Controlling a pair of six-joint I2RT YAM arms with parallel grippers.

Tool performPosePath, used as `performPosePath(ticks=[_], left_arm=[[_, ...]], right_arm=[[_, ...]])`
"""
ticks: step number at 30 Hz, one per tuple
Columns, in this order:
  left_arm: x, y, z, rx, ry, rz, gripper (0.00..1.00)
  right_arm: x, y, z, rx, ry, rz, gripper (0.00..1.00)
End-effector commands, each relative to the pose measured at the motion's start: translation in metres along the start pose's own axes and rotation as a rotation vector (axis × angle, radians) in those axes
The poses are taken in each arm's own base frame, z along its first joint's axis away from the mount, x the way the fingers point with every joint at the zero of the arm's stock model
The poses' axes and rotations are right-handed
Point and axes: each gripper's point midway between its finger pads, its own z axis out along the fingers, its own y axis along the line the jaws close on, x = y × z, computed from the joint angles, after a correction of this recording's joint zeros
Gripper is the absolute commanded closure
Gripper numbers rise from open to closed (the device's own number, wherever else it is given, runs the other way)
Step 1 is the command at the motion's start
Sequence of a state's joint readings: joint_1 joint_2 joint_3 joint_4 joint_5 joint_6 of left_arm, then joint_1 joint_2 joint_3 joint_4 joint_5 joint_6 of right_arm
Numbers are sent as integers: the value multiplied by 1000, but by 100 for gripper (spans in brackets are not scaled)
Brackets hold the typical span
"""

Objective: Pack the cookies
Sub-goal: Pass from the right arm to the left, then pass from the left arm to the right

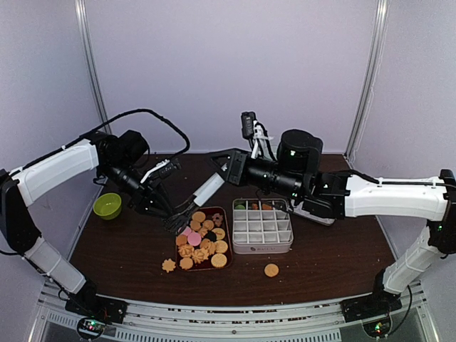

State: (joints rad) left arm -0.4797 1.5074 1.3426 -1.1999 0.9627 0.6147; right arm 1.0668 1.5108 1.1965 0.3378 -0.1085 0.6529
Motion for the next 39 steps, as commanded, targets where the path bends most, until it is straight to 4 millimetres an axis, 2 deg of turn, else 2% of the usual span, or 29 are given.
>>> performPosePath(ticks=[1, 3, 7, 11, 12, 15, 17, 21, 25, 29, 33, 36, 39], left_arm=[[3, -16, 6, 85, -4, 25, 71], [4, -21, 7, 106, -4, 34, 79], [7, -30, 10, 151, 7, 42, 83], [8, -32, 11, 160, 15, 47, 100], [7, -32, 10, 157, 15, 49, 100], [0, -33, 7, 153, 0, 58, 100], [-7, -34, 3, 146, -11, 68, 100], [-25, -43, -5, 164, -52, 85, 100], [-40, -52, -12, 222, -120, 62, 100], [-47, -55, -14, 253, -148, 46, 100], [-49, -52, -16, 265, -161, 25, 100], [-51, -52, -19, 262, -167, 23, 100], [-52, -53, -21, 260, -171, 24, 100]], right_arm=[[-11, 8, 0, -71, -45, 47, 91], [-11, 9, 1, -80, -47, 55, 91], [-11, 7, 2, -81, -48, 65, 91], [-10, 8, 3, -91, -49, 73, 88], [-10, 9, 3, -97, -49, 77, 83], [-10, 11, 3, -107, -48, 84, 51], [-9, 11, 2, -118, -41, 90, 35], [-7, 11, -8, -179, -36, 127, 16], [-2, 12, -22, -227, -30, 121, 5], [0, 25, -32, -298, -13, 102, 4], [13, 48, -28, -427, 75, 102, 5], [23, 54, -24, -449, 101, 103, 8], [24, 55, -20, -452, 94, 110, 12]])
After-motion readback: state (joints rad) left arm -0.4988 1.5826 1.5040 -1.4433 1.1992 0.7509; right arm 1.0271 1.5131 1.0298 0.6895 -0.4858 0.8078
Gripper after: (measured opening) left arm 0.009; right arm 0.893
